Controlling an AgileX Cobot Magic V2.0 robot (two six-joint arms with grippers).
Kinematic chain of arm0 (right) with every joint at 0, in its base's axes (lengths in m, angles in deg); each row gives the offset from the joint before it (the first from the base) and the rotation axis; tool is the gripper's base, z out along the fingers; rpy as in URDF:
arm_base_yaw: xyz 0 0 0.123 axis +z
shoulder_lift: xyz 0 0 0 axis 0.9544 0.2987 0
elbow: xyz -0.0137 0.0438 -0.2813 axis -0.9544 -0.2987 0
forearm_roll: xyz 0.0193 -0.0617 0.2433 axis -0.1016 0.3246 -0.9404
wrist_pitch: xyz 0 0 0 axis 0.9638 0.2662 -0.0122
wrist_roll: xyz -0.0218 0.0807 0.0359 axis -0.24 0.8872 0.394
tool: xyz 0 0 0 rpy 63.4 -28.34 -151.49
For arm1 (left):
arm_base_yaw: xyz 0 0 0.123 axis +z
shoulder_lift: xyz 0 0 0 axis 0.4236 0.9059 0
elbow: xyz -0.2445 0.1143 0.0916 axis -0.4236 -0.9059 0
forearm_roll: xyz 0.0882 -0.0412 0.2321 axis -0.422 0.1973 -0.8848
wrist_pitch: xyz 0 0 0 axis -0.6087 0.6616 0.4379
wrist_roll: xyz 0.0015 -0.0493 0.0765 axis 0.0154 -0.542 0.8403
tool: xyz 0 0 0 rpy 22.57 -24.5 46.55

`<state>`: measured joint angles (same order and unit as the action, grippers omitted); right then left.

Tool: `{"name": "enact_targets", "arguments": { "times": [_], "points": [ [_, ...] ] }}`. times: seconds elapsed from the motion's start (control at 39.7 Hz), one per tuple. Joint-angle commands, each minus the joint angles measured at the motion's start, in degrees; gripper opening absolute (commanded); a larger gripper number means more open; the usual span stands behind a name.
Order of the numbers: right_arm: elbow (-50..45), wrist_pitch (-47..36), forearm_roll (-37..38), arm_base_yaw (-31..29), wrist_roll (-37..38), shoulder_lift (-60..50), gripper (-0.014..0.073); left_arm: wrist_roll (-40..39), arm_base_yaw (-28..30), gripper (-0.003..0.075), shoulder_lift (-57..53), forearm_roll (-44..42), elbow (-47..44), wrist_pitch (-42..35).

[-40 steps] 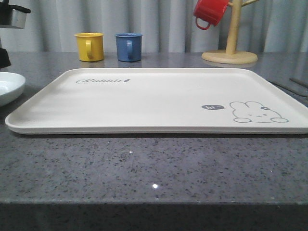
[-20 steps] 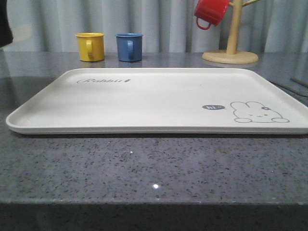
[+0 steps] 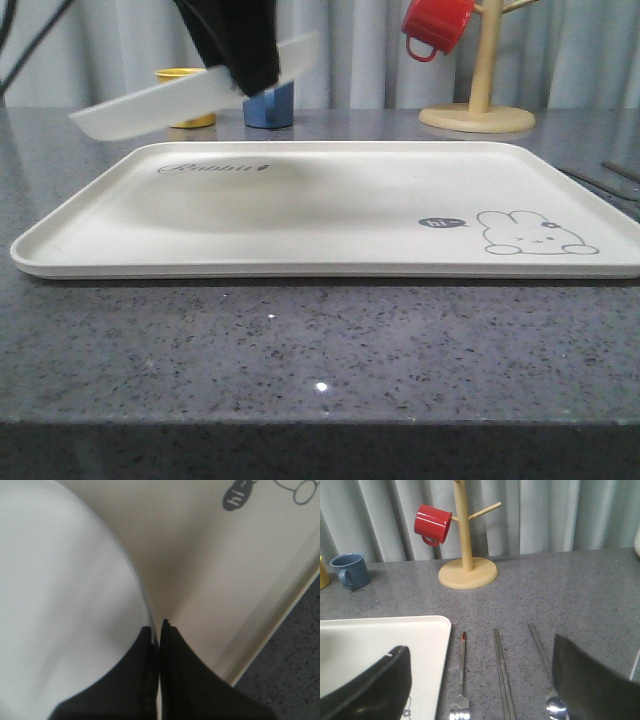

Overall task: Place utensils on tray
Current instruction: 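Lift the plate over the tray, lower it down, open left gripper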

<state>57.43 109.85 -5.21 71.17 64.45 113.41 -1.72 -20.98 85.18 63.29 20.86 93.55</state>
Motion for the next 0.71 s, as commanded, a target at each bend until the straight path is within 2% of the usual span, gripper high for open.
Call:
{"name": "enact_targets", "arguments": {
  "times": [0.0,0.33,0.45,0.68],
  "points": [
    [2.0,-4.6,-0.1,-0.4,-0.4,0.6,0.0601,-0.8,-0.9,-0.0018,0.0,0.4,2.1,-1.3],
    [2.0,-4.6,-0.1,-0.4,-0.4,0.6,0.0601,-0.8,-0.7,-0.0017,4.1,3.4,2.1,-1.5],
    [2.0,-4.6,-0.1,-0.4,-0.4,0.6,0.0601,-0.8,-0.7,-0.0009,4.8,5.1,2.1,1.2],
    [2.0,-4.6,-0.1,-0.4,-0.4,0.6,0.0601,-0.8,-0.6,0.0157,6.0,5.1,2.1,3.5]
  ]
}}
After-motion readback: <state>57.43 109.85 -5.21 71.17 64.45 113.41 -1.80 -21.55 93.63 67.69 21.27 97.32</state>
